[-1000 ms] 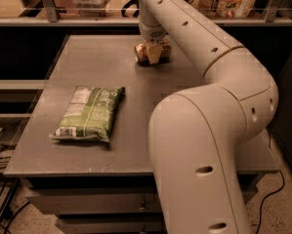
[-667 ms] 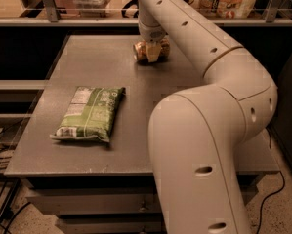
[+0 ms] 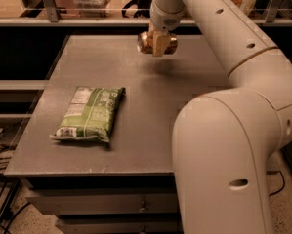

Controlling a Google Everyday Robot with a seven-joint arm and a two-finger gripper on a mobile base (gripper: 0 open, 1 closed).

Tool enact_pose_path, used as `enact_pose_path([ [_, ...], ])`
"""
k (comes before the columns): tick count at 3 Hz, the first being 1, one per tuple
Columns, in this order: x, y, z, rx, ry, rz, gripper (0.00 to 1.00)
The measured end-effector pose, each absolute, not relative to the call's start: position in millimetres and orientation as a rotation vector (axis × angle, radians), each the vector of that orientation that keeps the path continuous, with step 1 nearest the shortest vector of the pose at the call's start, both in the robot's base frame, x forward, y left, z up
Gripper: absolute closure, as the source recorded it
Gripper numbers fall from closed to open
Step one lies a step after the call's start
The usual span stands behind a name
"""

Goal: Place orange can upright

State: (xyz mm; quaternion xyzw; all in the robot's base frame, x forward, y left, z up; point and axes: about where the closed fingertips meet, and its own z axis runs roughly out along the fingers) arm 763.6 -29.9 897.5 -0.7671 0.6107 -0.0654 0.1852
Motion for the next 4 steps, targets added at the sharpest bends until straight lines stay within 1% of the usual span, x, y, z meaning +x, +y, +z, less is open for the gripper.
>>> enact_pose_path([
  [2,734.2,-43.3,938.6,-1.985,1.637,0.121,1.00],
  [3,725.0,-50.8,946.5,-1.855,1.620,0.282,1.00],
  [4,719.7,-61.1,950.8,-1.707,1.648,0.403,1.00],
])
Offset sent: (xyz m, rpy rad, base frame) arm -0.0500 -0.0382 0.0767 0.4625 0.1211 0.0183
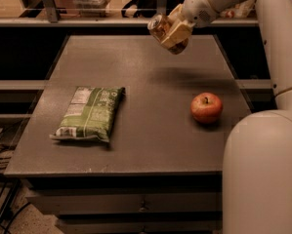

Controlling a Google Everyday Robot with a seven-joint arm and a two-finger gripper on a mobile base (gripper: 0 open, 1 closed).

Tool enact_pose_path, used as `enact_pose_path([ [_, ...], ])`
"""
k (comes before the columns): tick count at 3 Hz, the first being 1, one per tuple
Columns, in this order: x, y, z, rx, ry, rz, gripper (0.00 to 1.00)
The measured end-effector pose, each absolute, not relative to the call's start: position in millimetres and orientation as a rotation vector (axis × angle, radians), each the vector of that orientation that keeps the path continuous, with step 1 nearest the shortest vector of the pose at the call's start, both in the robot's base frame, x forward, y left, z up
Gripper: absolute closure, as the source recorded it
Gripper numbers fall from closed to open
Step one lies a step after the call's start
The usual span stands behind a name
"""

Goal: Place orange can upright

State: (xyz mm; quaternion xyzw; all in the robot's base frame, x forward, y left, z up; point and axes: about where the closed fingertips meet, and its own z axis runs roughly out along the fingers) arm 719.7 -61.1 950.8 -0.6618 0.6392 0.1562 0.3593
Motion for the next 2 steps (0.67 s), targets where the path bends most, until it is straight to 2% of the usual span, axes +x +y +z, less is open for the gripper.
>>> enact_pose_path([
  [2,703.2,-75.4,936.0,-1.463,1.714,0.612,1.00],
])
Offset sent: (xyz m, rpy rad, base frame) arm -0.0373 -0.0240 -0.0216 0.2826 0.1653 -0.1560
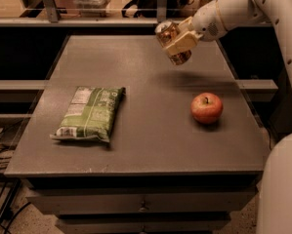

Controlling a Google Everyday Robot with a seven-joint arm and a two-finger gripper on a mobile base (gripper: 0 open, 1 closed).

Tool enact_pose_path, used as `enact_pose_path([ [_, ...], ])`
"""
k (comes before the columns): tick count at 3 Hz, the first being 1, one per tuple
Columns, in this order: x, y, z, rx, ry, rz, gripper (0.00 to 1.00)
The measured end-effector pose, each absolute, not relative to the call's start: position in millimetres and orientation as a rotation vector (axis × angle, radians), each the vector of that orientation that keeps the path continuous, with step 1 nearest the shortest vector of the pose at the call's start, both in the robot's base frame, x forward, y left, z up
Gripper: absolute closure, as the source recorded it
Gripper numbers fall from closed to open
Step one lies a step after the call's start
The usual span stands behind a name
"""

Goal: Place orange can upright

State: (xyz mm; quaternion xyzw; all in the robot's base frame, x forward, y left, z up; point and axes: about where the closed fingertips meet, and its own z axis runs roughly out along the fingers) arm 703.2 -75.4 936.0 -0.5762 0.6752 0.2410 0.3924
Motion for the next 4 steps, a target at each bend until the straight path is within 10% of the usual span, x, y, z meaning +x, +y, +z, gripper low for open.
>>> enact_pose_path([
  [4,679.4,-73.0,889.5,-1.227,1.581,0.706,1.00],
])
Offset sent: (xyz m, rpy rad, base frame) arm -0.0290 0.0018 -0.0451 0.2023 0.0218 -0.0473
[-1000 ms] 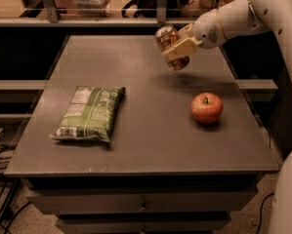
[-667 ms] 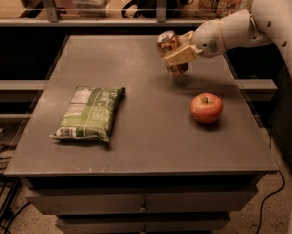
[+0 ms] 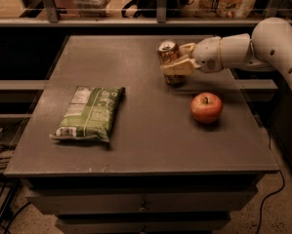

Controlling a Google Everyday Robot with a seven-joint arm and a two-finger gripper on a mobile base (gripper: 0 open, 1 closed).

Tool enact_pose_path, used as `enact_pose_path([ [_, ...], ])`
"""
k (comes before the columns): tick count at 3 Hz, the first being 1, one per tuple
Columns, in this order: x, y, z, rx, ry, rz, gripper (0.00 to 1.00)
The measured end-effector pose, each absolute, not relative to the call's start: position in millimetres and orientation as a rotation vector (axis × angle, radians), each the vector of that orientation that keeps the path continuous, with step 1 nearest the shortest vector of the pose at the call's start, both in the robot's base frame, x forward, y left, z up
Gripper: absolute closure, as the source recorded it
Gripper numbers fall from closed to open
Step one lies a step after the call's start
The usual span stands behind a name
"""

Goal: Place orange can upright

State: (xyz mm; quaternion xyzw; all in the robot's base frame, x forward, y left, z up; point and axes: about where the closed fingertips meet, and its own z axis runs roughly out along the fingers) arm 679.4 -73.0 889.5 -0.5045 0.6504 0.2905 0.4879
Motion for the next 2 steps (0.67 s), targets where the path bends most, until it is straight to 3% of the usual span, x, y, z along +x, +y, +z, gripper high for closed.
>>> enact_pose_path([
  [2,680.0,-81.4,885.5,-1.109,1.482,0.668,0.59],
])
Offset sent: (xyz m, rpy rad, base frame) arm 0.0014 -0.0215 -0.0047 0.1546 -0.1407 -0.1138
